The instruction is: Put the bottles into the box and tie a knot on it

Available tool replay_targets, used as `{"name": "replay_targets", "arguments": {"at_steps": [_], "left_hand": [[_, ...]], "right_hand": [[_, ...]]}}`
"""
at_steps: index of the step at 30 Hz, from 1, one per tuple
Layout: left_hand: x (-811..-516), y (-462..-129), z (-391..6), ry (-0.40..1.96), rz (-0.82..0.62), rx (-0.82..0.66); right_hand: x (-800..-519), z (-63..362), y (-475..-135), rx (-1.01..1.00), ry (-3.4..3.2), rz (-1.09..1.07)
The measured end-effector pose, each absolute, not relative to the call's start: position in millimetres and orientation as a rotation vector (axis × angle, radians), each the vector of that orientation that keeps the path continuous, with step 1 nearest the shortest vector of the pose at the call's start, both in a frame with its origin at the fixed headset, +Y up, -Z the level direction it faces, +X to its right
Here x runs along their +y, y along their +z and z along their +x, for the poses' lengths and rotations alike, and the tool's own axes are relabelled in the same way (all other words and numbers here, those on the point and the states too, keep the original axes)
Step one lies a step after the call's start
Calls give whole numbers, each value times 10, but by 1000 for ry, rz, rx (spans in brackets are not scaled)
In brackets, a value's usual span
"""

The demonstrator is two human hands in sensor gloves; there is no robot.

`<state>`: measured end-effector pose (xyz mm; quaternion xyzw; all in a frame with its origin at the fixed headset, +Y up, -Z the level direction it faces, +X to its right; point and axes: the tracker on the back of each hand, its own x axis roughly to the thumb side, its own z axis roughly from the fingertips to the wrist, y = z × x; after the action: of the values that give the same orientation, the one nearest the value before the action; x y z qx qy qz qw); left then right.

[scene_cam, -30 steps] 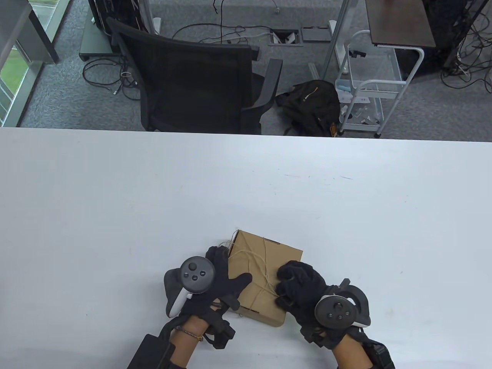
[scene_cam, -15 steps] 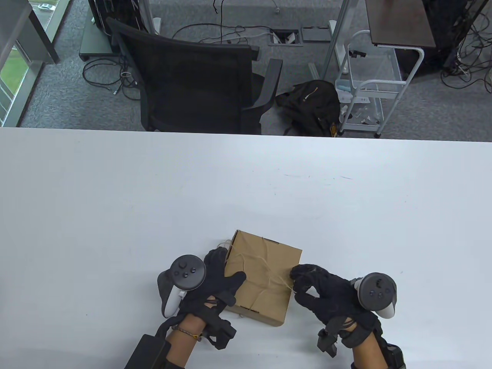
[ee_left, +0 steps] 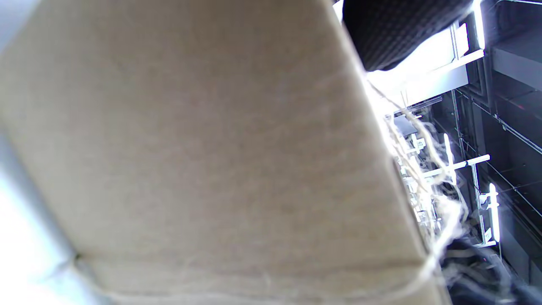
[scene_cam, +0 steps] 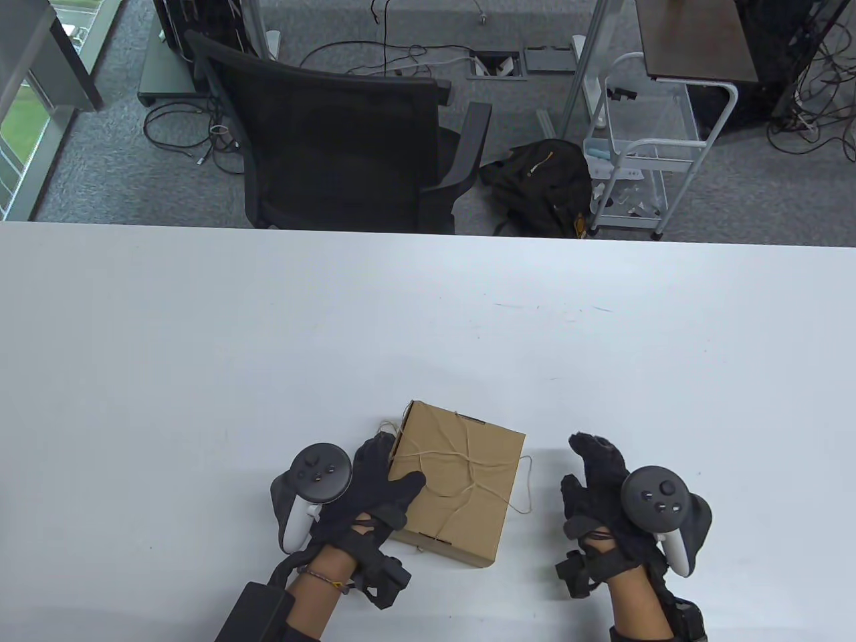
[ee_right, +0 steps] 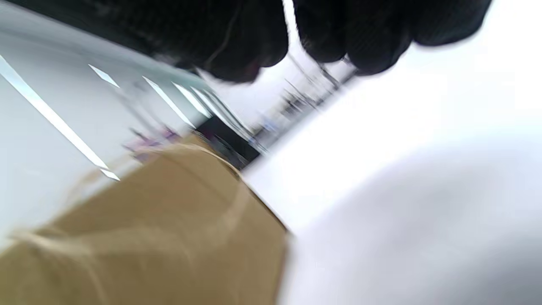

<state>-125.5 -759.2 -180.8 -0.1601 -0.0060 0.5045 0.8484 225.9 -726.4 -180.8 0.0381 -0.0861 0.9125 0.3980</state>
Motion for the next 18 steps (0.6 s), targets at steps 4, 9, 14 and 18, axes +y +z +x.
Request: {"name": "replay_targets", "arguments": {"at_steps": [4,9,14,18], "left_hand": [[-7590,-1804,-1251,1060,-335,-15],[-7595,-1800,-1247,1059,-338,-19],[-7605,-1795,-1238,1059,-343,-18],[-7610,-1798,-1238,1072,-353,-16]], "right_hand": [[-7157,1877,-1752,-323,2187,406],[-7268,1583,-1809,-171,2482,459],[-7177,1675,-1770,-224,2298,621],[-7190,1942,-1807,-172,1743,560]]}}
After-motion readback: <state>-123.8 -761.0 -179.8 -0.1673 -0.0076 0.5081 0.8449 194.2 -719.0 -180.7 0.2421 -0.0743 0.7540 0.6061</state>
